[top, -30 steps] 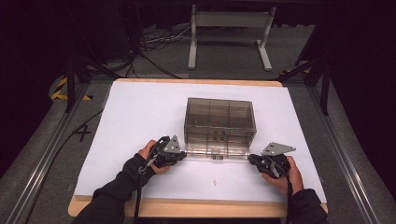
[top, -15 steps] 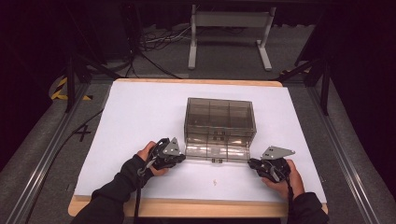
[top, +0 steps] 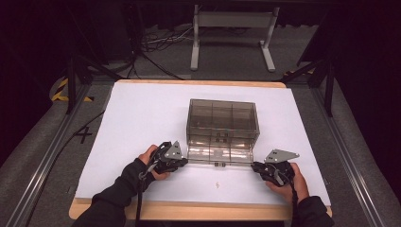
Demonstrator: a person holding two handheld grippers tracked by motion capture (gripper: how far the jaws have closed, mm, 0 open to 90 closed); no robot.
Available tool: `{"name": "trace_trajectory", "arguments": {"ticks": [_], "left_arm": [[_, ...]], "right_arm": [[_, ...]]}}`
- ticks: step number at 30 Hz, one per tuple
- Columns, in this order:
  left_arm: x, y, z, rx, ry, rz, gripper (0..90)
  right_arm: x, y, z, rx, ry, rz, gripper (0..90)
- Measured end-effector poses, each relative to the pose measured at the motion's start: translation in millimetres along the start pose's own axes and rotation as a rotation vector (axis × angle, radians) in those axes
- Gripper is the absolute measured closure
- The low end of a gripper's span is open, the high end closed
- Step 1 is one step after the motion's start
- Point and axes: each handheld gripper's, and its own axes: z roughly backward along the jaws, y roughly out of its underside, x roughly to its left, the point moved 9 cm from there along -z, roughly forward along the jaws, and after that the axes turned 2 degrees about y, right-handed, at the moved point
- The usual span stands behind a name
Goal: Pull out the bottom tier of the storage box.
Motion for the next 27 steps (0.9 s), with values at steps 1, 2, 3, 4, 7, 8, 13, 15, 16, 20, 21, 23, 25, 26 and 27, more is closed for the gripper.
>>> {"name": "trace_trajectory", "arguments": {"ticks": [1,2,3,4,7,8,13,15,16,20,21,23,25,26,27], "left_arm": [[0.1,0.0,0.0,0.0,-0.001,-0.001,86.4],[0.2,0.0,0.0,0.0,-0.002,-0.001,86.4],[-0.1,0.0,0.0,-0.001,0.0,0.0,86.3],[-0.1,0.0,0.0,-0.001,0.0,0.0,86.1],[-0.1,-0.6,0.9,-0.003,-0.003,-0.01,82.3],[-0.3,-1.4,1.5,-0.006,-0.006,-0.013,82.3],[0.2,-1.8,7.3,-0.033,-0.021,-0.003,79.1],[-0.1,-1.8,10.3,-0.054,-0.029,0.008,78.2],[0.0,-2.2,14.0,-0.075,-0.041,0.008,77.1],[-4.6,-3.5,27.3,-0.167,-0.064,0.022,72.1],[-6.1,-3.4,30.3,-0.191,-0.074,0.026,70.7],[-8.0,-0.8,35.3,-0.216,-0.093,0.036,67.4],[-11.5,2.3,40.5,-0.253,-0.1,0.056,65.5],[-12.8,5.3,43.4,-0.261,-0.114,0.066,63.2],[-13.7,7.3,45.8,-0.271,-0.122,0.069,61.7]], "right_arm": [[0.1,-0.1,0.0,0.001,0.0,-0.001,80.4],[0.0,0.0,0.1,0.001,0.001,0.001,80.2],[0.2,-0.1,0.0,0.0,0.0,0.0,79.7],[0.5,-0.2,0.0,0.0,-0.002,0.001,78.7],[0.9,-0.5,0.3,0.002,-0.003,0.002,77.0],[1.2,-1.1,0.5,0.002,-0.002,0.002,76.5],[1.2,-8.0,9.4,-0.036,-0.007,-0.003,77.0],[1.2,-10.2,11.5,-0.053,-0.001,-0.005,77.6],[2.1,-13.6,15.4,-0.082,0.002,-0.008,79.3],[9.7,-20.2,23.8,-0.136,-0.005,0.0,80.6],[13.3,-22.0,26.1,-0.149,-0.01,0.007,80.6],[20.5,-24.5,28.0,-0.163,-0.036,0.022,80.1],[26.6,-25.9,28.6,-0.167,-0.052,0.029,79.4],[30.3,-26.7,28.5,-0.17,-0.063,0.037,79.1],[34.4,-27.9,28.1,-0.176,-0.073,0.044,79.0]]}}
